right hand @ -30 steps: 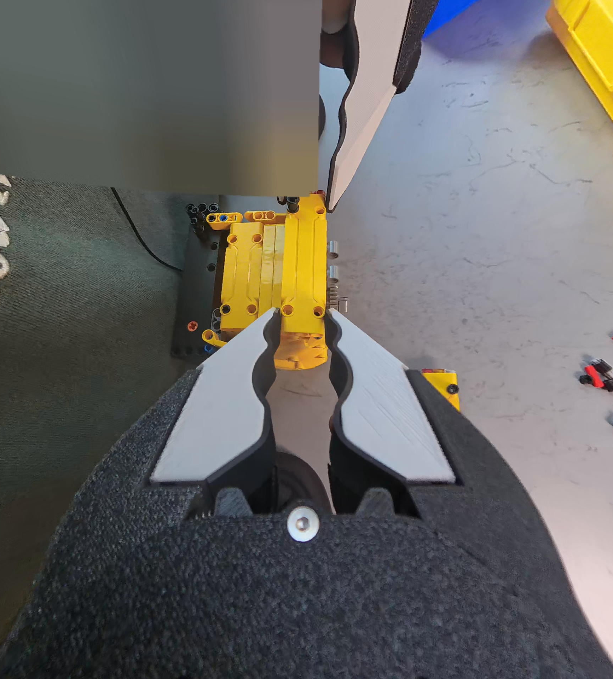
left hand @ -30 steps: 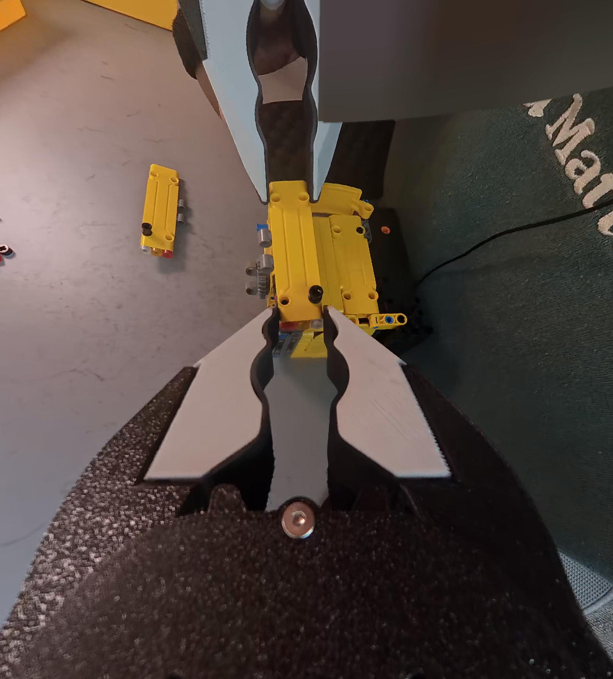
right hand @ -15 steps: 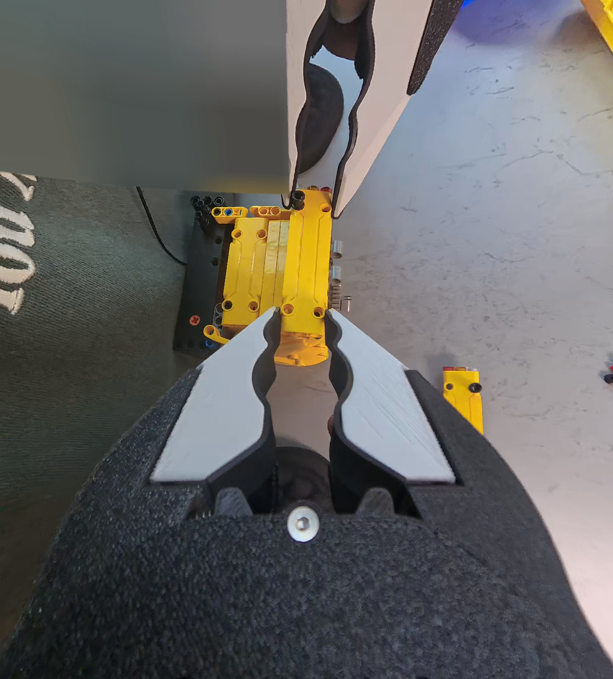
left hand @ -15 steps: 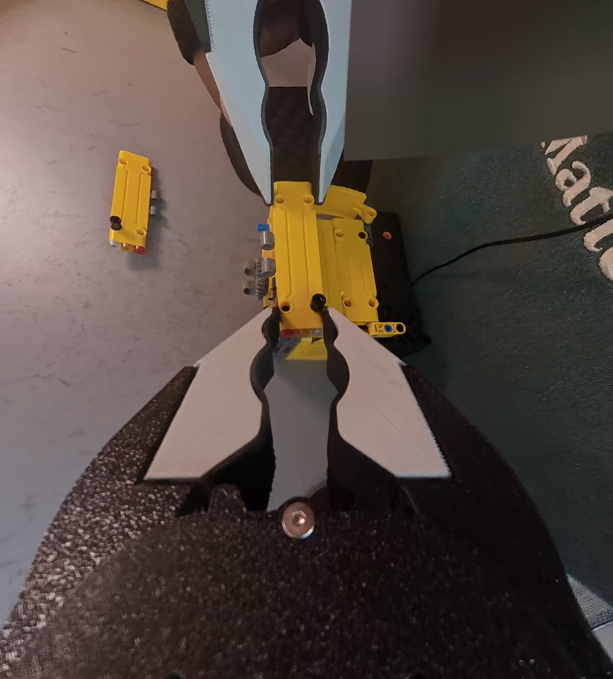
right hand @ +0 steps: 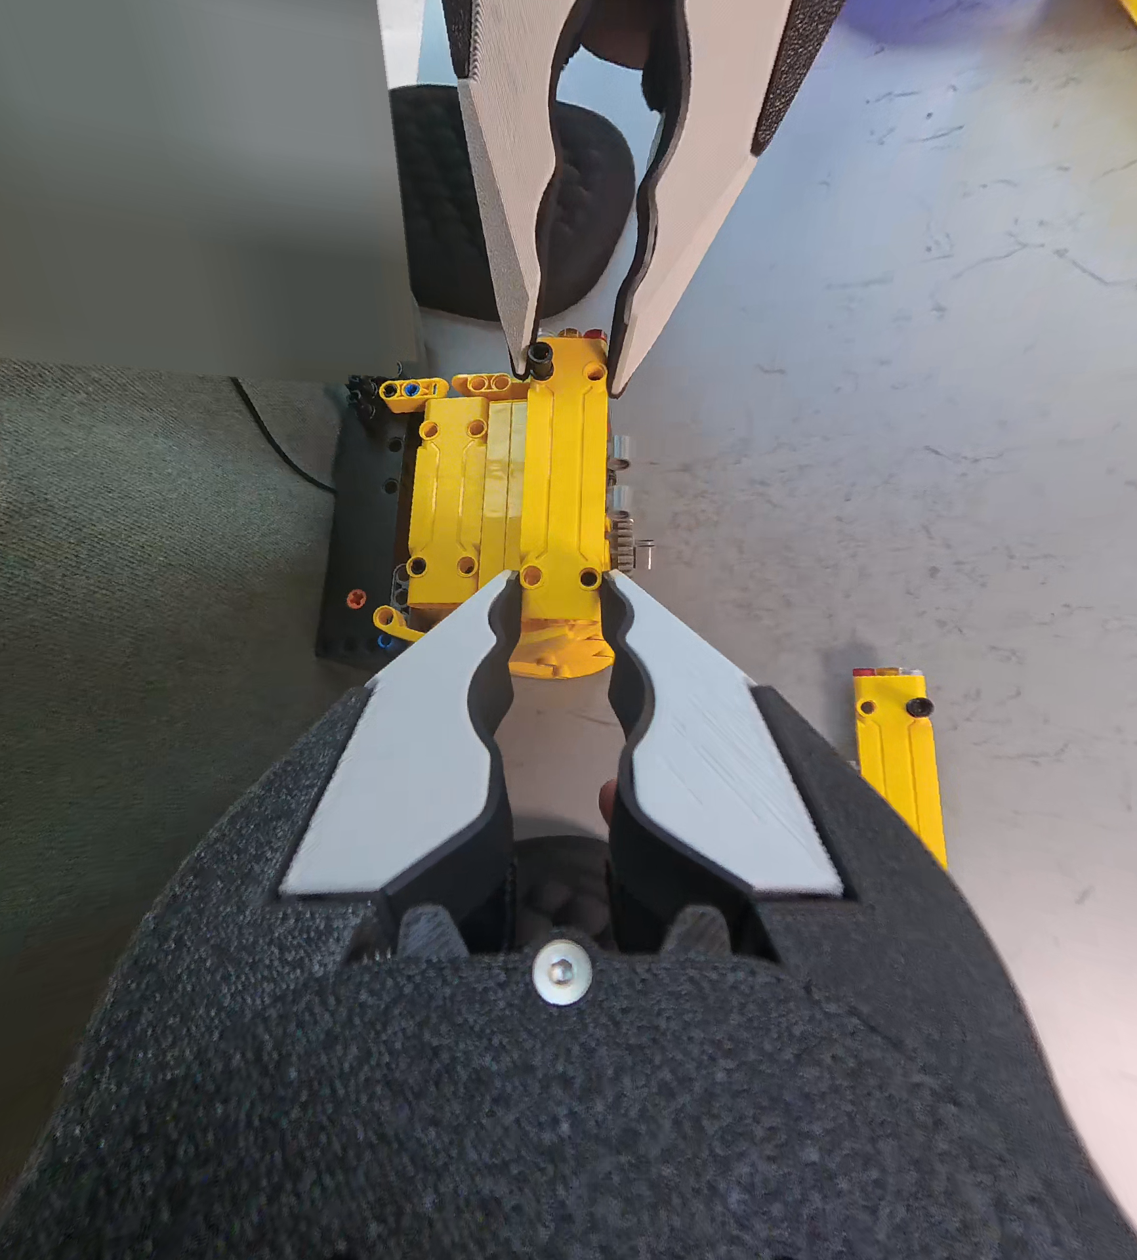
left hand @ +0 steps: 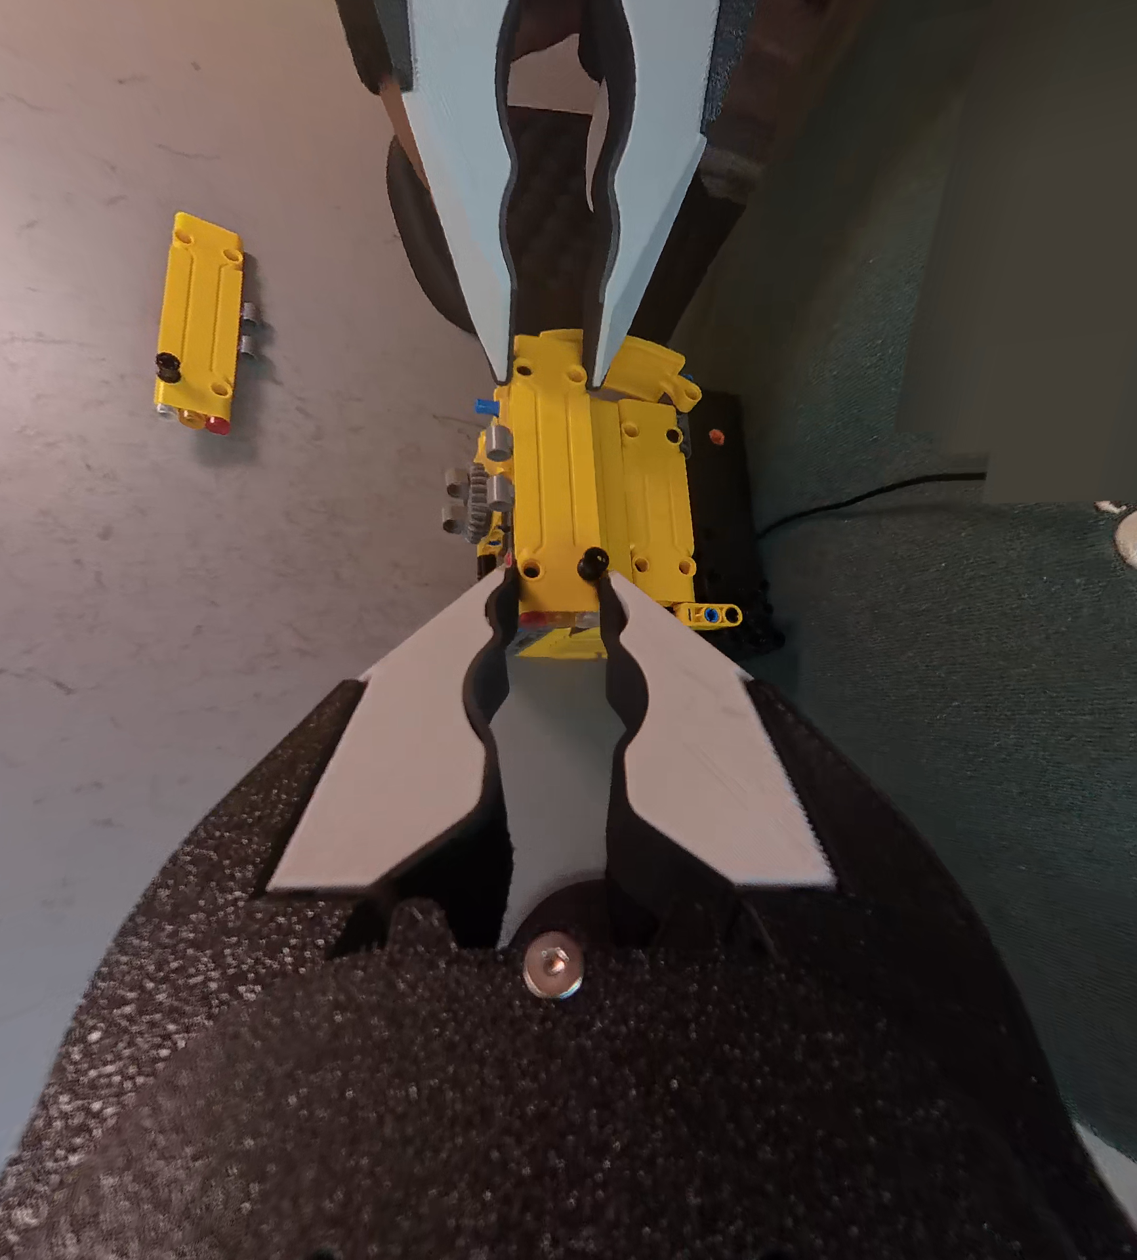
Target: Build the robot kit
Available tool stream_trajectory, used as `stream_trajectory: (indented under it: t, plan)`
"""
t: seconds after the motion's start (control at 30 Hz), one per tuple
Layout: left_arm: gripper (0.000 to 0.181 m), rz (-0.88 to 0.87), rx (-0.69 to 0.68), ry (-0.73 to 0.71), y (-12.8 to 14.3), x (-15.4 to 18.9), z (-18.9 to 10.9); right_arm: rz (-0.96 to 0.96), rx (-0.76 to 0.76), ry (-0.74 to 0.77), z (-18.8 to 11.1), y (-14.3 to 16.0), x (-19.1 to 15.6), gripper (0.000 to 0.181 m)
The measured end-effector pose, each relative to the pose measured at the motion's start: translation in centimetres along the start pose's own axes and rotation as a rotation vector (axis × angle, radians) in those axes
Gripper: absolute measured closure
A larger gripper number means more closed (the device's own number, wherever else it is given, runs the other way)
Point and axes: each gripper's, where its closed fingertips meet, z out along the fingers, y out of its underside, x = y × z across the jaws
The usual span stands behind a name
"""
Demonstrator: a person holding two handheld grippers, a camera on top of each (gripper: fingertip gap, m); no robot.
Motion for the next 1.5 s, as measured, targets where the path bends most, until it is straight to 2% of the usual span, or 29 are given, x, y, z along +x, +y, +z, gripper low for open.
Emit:
stream_trajectory:
  t: [0.2, 0.4, 0.63, 0.87, 1.03, 1.13, 1.5]
  plan:
    - [0.158, -0.078, -0.037, 0.064, 0.1, 0.1, 0.3, -0.009, -0.090, -0.069, 0.4, 0.4, -0.1, 0.158]
    - [0.158, -0.126, 0.035, 0.105, 0.0, 0.0, 0.3, 0.055, -0.090, -0.149, 0.5, 0.4, -0.1, 0.157]
    - [0.157, 0.010, 0.071, -0.045, -0.3, -0.8, -1.3, -0.068, -0.071, -0.053, -0.1, -1.2, 0.5, 0.151]
    - [0.167, 0.097, -0.024, -0.128, -0.1, -0.7, -1.1, -0.101, -0.102, -0.039, 0.7, -1.0, 0.8, 0.157]
    - [0.164, 0.101, -0.079, -0.117, 0.1, -0.3, -1.1, -0.059, -0.093, -0.070, 0.8, -0.9, 0.6, 0.157]
    - [0.154, 0.071, -0.102, -0.069, 0.1, 0.1, -0.8, -0.069, -0.092, -0.070, 0.7, -0.9, 0.5, 0.157]
    - [0.159, 0.054, -0.233, -0.118, 0.6, -0.3, -0.4, -0.055, -0.076, -0.085, 0.8, -0.9, 0.5, 0.158]
